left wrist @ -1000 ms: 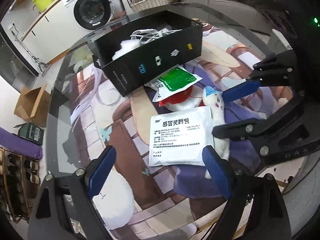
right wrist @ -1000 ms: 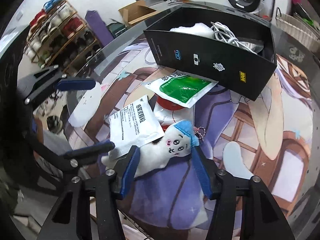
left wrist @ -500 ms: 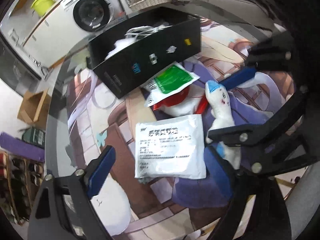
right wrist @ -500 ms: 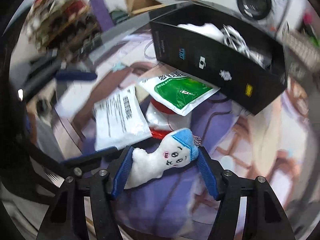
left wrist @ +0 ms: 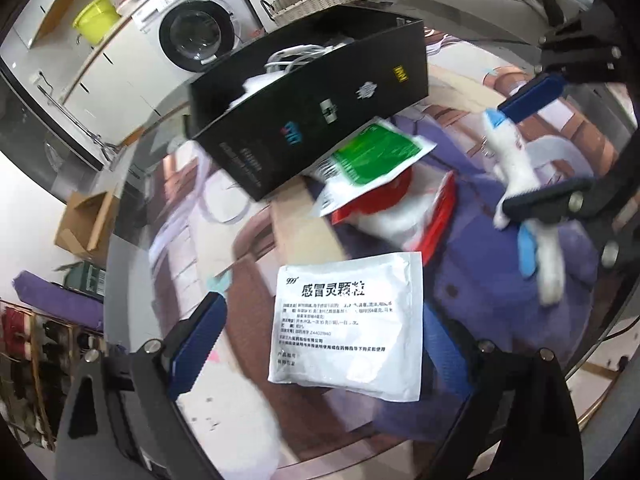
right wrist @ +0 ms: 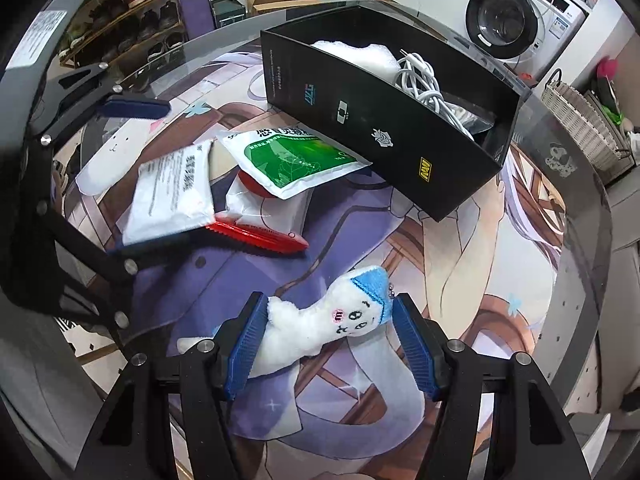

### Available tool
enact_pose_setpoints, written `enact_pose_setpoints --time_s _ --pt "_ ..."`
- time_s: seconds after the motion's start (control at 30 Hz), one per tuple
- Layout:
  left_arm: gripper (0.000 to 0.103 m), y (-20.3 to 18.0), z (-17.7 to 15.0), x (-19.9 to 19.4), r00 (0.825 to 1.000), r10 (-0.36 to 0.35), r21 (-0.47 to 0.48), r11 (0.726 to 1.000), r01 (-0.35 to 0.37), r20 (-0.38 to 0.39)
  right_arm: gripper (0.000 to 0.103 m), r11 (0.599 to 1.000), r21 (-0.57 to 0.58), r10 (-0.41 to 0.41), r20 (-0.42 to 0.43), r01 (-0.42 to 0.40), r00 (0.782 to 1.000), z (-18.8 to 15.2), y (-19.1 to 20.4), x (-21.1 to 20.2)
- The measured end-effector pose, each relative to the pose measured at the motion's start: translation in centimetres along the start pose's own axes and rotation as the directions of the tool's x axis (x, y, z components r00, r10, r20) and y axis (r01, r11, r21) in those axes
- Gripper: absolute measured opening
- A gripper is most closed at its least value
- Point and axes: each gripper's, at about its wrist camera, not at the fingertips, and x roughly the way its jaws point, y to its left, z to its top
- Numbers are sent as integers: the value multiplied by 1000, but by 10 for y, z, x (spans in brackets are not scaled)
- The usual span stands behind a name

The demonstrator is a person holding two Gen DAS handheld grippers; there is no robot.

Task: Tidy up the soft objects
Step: 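Close the right tool on the white plush toy while the left grasps the white sachet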

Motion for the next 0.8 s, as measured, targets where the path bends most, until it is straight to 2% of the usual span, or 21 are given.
enact_pose_setpoints --time_s 0.33,0.4,0.5,0.57,0.6,0.63,0.7,0.8 --pt "97 33 -49 -14 993 112 59 992 -110 -30 65 1000 21 17 -16 -17 1000 0 -1 1" --pt "97 39 -54 -15 993 100 54 994 -97 -56 65 999 30 18 -13 -18 1000 0 -2 2" --pt "97 47 -52 -18 995 -9 -22 1000 7 -99 65 997 65 52 -5 -52 999 -3 -10 -1" --pt "97 52 -49 -21 989 -102 -100 991 91 -106 65 987 114 109 12 -110 994 -6 -17 -7" --pt "97 55 -47 -21 985 -136 -130 984 122 -108 65 973 153 167 30 -170 985 -7 -22 -10" --pt "97 58 -46 -20 981 -158 -155 978 140 -111 66 943 200 260 57 -266 964 -9 -28 -14" --pt "97 62 -43 -14 975 -181 -213 965 151 -128 66 902 249 344 78 -352 936 -11 -30 -16" --pt "97 69 -40 -2 949 -280 -318 921 223 -147 66 906 241 340 71 -347 938 -12 -24 -16"
